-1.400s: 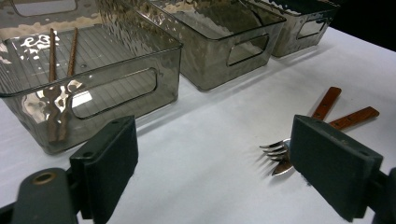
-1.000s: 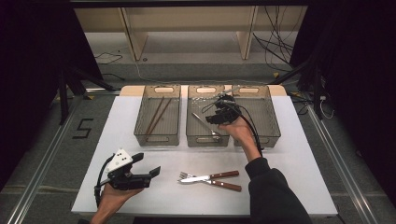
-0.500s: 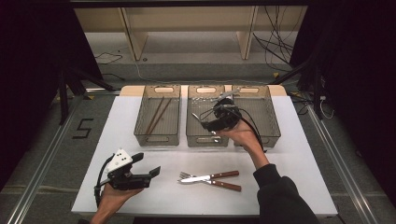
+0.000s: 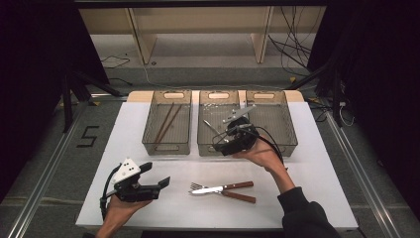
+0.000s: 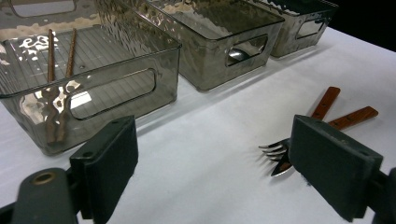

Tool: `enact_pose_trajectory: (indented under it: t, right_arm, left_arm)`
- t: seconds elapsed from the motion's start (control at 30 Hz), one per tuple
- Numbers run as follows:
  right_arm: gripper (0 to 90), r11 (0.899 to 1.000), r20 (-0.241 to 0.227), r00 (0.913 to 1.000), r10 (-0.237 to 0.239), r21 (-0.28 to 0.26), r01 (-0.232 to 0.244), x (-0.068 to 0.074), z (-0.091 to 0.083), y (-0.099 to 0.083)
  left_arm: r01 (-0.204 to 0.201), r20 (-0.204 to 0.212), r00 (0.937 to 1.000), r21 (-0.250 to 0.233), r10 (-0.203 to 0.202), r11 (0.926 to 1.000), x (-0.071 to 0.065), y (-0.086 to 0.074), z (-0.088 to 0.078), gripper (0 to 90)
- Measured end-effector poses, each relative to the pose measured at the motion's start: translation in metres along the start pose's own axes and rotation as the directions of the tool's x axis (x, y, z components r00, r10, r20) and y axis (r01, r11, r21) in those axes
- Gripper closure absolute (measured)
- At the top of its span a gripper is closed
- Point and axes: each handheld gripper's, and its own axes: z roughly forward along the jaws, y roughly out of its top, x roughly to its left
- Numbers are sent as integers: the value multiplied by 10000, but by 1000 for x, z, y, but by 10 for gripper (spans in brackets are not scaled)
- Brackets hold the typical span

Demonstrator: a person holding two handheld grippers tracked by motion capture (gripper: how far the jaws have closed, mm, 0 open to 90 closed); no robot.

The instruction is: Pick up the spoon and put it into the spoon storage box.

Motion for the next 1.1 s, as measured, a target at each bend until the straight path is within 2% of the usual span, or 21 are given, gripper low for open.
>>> enact_pose_trajectory:
  t: [0.2, 0.47, 0.7, 0.77, 1.1]
  right_arm:
    - [255, 9997, -200, 9996, -197, 149, 200, 5, -3, -12]
    - [247, 9975, -214, 9984, -517, 468, 527, 10, -5, -28]
    - [248, 9978, -377, 9981, -486, 436, 502, 13, -7, -41]
    - [247, 9960, -330, 9977, -591, 648, 612, 13, -6, -43]
    - [246, 9939, -279, 9979, -593, 913, 616, 12, -6, -53]
  left_arm:
    - [-34, 17, 10000, -18, 34, 10000, 0, 0, 0, 153]
    - [-100, 39, 9999, -67, 100, 9999, -1, 0, 0, 153]
    - [-133, 29, 9999, -64, 133, 9999, -1, 0, 0, 153]
    - [-172, 32, 9998, -49, 172, 9998, -1, 0, 0, 153]
    - [-171, 44, 9998, -64, 171, 9998, -1, 0, 0, 154]
